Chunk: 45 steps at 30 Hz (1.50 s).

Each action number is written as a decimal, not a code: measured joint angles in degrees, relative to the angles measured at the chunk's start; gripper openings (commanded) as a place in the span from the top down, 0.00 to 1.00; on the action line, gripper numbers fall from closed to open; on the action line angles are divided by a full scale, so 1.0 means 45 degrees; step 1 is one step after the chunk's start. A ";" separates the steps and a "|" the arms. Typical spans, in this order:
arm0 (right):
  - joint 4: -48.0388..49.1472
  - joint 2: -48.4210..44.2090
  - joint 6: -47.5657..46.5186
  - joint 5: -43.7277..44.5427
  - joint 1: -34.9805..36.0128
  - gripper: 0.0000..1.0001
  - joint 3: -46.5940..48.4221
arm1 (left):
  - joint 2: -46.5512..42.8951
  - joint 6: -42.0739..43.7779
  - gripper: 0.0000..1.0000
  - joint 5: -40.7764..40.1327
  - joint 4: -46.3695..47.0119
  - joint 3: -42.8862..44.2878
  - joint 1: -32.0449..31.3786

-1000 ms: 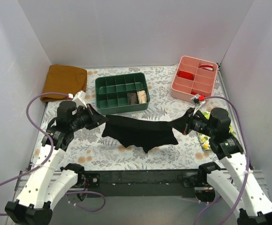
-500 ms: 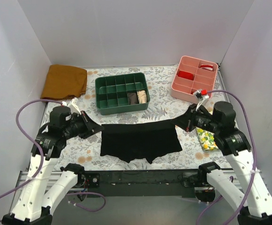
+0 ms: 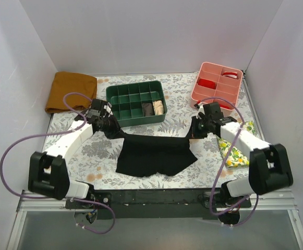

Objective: Roll the underwear
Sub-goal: Flatten out the underwear at the center of the board.

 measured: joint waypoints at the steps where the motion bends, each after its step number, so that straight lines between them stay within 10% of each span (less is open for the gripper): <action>1: 0.0117 0.0437 -0.0063 0.0063 -0.0005 0.99 0.0175 | 0.0316 0.0053 1.00 -0.0005 0.0175 0.0131 0.0000; 15: 0.1603 0.5144 -0.0719 0.0214 -0.0102 0.99 0.3555 | 0.4007 0.0724 1.00 -0.1336 0.2390 0.1209 0.0000; 20: 0.1564 0.6076 -0.0748 0.0772 -0.0102 0.91 0.4537 | 0.4813 0.0782 0.63 -0.1729 0.2710 0.1263 0.0000; 23: 0.1564 0.6096 -0.0733 0.1268 -0.0102 0.64 0.4609 | 0.5212 0.0967 0.35 -0.1962 0.2934 0.1535 0.0000; 26: 0.1569 0.5999 -0.0719 0.1603 -0.0102 0.42 0.4609 | 0.5328 0.1005 0.27 -0.2147 0.3191 0.1690 0.0000; 30: 0.1617 0.5367 -0.0840 0.1817 -0.0102 0.40 0.4527 | 0.5187 0.1020 0.14 -0.2215 0.3303 0.1661 0.0000; 34: 0.1671 0.3905 -0.0855 0.1938 -0.0102 0.51 0.4002 | 0.4211 0.0952 0.13 -0.1904 0.3453 0.1190 0.0000; 36: 0.1783 0.2992 -0.0772 0.1821 -0.0102 0.71 0.3526 | 0.3473 0.0889 0.16 -0.1554 0.3585 0.0801 0.0005; 39: 0.2030 0.1831 -0.0525 0.1394 -0.0102 0.99 0.2613 | 0.2259 0.0699 0.42 -0.0801 0.3876 0.0087 0.0005; 43: 0.2331 0.1132 -0.0073 0.0709 -0.0097 0.99 0.1341 | 0.1472 0.0321 0.82 0.0272 0.4634 -0.1020 0.0005; 45: 0.2404 0.1073 0.0034 0.0427 -0.0073 0.99 0.0811 | 0.1423 0.0136 0.84 0.0923 0.5056 -0.1647 0.0005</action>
